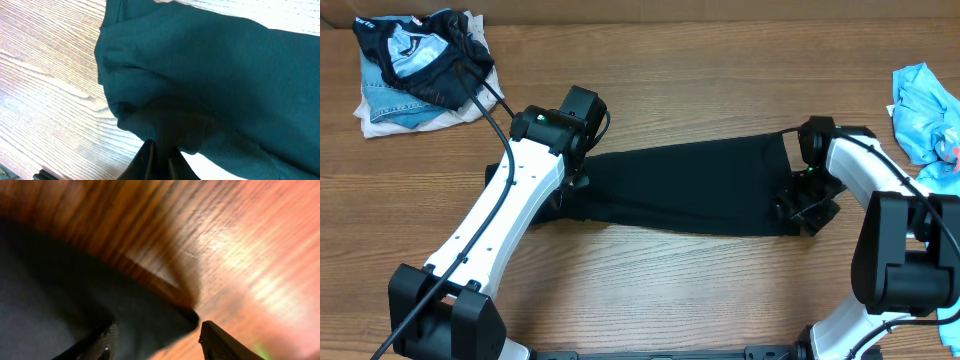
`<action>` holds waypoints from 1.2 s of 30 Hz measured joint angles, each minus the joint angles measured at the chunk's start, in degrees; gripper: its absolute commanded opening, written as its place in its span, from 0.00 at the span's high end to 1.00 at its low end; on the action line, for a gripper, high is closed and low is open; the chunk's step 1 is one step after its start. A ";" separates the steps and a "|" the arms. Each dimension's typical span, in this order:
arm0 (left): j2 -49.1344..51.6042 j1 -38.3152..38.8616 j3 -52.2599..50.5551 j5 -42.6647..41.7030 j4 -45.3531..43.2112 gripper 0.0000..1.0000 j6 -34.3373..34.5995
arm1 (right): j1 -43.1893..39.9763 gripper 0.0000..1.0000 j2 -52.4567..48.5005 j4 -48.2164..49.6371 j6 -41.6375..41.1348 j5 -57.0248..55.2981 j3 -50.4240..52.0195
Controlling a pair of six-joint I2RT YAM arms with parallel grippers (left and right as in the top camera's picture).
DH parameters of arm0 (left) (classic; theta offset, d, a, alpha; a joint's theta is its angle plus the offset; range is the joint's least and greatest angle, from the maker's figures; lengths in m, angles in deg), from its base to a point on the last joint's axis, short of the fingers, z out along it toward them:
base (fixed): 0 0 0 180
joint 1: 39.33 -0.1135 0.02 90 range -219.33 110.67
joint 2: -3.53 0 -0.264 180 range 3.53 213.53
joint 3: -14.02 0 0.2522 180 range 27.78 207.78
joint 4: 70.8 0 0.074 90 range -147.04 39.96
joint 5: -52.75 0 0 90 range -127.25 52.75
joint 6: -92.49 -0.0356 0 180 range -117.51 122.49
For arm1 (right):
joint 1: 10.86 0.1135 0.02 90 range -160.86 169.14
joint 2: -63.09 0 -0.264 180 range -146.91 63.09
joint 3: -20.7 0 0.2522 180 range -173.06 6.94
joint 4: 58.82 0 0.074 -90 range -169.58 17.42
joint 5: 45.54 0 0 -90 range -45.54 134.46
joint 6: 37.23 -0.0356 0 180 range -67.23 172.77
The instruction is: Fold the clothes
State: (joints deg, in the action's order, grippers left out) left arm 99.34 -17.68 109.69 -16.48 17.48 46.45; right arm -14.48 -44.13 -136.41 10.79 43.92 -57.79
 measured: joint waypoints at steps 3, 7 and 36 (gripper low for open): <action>0.00 0.00 0.00 0.00 0.00 0.89 -0.02 | 0.00 0.41 0.55 1.70 0.09 0.94 1.36; 0.00 0.00 0.00 0.00 0.00 0.89 -0.02 | -0.11 0.44 1.40 3.17 0.20 1.62 2.51; 0.00 0.00 0.28 0.07 3.19 0.96 -0.44 | 0.07 0.96 1.42 -1.18 -2.80 4.52 2.84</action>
State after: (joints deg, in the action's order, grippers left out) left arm 99.34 -17.68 109.98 -16.41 20.67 46.02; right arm -14.41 -42.71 -137.59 8.00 48.45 -54.95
